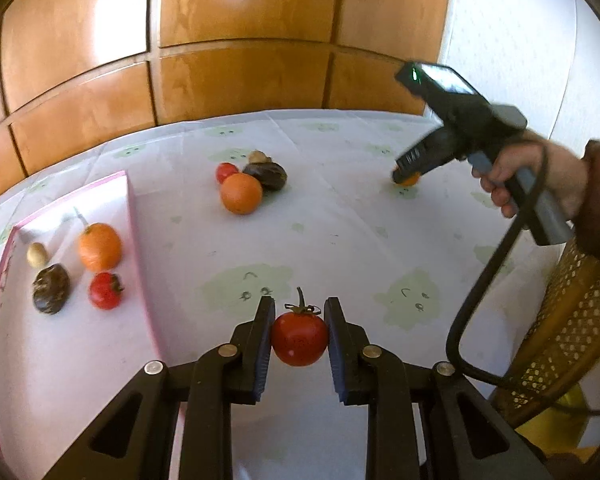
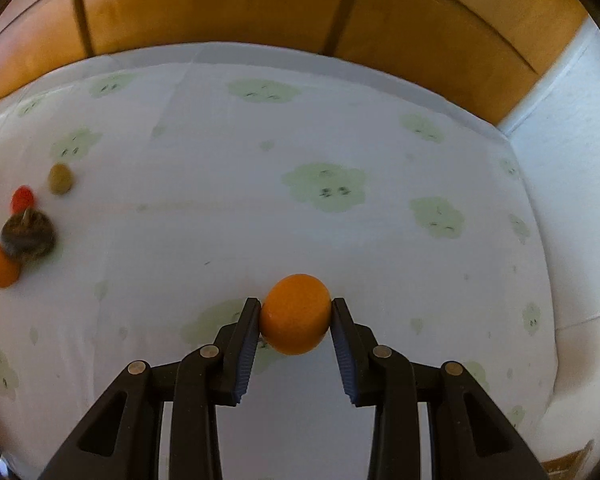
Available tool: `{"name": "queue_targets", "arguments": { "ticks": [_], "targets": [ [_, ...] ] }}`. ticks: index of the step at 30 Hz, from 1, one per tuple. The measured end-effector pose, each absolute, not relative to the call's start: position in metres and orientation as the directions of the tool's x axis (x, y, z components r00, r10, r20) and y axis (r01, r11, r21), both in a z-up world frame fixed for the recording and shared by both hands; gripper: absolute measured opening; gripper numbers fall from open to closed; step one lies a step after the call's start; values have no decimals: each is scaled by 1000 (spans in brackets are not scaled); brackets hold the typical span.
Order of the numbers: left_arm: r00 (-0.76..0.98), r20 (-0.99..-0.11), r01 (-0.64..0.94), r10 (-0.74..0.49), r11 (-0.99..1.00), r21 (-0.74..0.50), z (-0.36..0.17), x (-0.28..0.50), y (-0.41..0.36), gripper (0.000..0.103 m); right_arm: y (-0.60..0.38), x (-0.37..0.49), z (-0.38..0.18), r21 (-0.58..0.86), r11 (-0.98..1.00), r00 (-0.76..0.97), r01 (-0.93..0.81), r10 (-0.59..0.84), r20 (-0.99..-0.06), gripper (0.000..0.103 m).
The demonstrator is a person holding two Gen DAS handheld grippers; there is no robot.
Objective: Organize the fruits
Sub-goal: 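Carry the red tomato into the pink tray and open the left tool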
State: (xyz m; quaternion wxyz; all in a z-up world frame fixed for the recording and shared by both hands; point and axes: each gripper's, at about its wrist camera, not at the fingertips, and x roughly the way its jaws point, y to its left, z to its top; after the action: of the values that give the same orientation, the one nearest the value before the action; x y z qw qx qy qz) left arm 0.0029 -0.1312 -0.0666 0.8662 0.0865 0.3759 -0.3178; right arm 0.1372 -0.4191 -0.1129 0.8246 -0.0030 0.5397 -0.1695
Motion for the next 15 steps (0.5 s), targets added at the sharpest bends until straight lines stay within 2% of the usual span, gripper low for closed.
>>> {"name": "queue_targets", "arguments": {
  "ticks": [3, 6, 9, 11, 15],
  "targets": [
    [527, -694, 600, -490, 793, -104, -58, 1, -122, 25, -423, 136, -108, -154, 944, 380, 291, -262, -887, 35],
    [544, -680, 575, -492, 808, -125, -50, 2, -112, 25, -419, 132, -101, 27, 972, 442, 234, -81, -894, 35],
    [559, -673, 546, -485, 826, -141, -44, 4, -104, 25, -400, 134, -100, 114, 986, 449, 122, 47, -892, 35],
    [567, -677, 525, -469, 839, -141, -43, 7, -99, 25, -382, 135, -104, 127, 991, 424, 49, 95, -900, 35],
    [579, -694, 466, -427, 872, -147, -45, 16, -90, 25, -358, 137, -114, 84, 996, 375, -38, 92, -923, 36]
  ]
}}
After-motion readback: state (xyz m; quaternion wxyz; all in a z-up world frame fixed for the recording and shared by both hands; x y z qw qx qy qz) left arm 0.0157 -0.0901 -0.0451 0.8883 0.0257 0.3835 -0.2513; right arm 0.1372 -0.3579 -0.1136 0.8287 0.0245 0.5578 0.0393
